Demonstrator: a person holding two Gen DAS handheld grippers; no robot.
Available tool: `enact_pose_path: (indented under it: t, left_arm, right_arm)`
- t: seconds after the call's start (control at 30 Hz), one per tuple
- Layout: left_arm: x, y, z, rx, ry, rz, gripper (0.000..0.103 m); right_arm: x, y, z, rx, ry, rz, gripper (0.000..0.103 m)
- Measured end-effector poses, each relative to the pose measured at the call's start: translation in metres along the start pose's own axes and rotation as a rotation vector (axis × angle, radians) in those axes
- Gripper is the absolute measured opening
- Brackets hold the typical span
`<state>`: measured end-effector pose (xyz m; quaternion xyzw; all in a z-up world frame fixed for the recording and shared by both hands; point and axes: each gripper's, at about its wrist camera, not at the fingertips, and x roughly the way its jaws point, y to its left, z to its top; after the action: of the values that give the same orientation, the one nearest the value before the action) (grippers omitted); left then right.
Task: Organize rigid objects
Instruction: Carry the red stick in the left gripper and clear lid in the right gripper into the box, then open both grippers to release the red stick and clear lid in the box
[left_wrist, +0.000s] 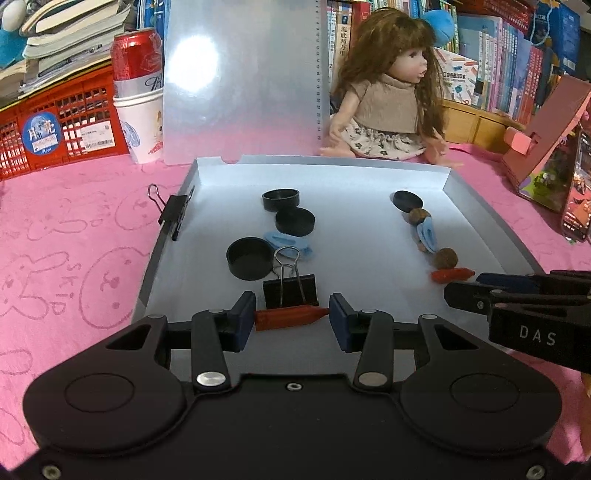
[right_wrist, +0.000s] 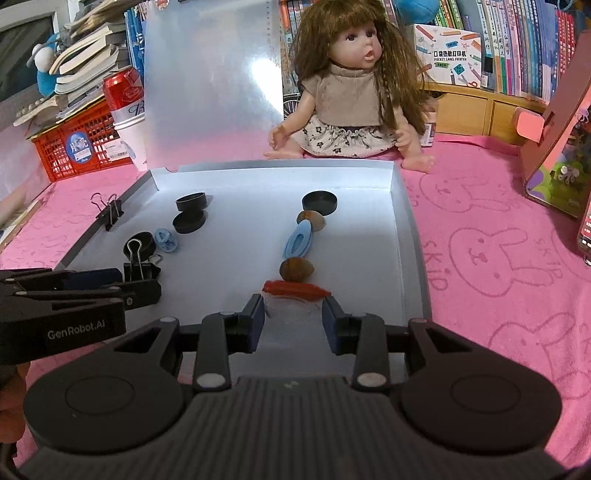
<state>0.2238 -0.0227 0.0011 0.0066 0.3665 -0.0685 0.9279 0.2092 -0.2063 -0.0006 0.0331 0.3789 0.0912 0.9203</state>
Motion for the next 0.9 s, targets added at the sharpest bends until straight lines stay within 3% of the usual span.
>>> enact_pose_path:
  t: [0.57, 0.63, 0.67, 0.9]
  left_arm:
    - [0.005, -0.004, -0.002, 0.024, -0.040, 0.034, 0.043]
    - [0.005, -0.004, -0.002, 0.025, -0.039, 0.035, 0.043]
    - [0.005, -0.004, -0.002, 0.025, -0.038, 0.036, 0.044]
    - [0.000, -0.005, -0.004, 0.043, -0.028, 0.035, 0.062]
  right_arm:
    - [0.004, 0.010, -0.005, -0.068, -0.047, -0.037, 0.043]
    - [0.004, 0.010, -0.005, -0.065, -0.051, -0.038, 0.047]
    - [0.004, 0.010, -0.005, -0.062, -0.054, -0.037, 0.057]
    - [-0.005, 0.015, -0.007, -0.073, -0.098, -0.036, 0.068]
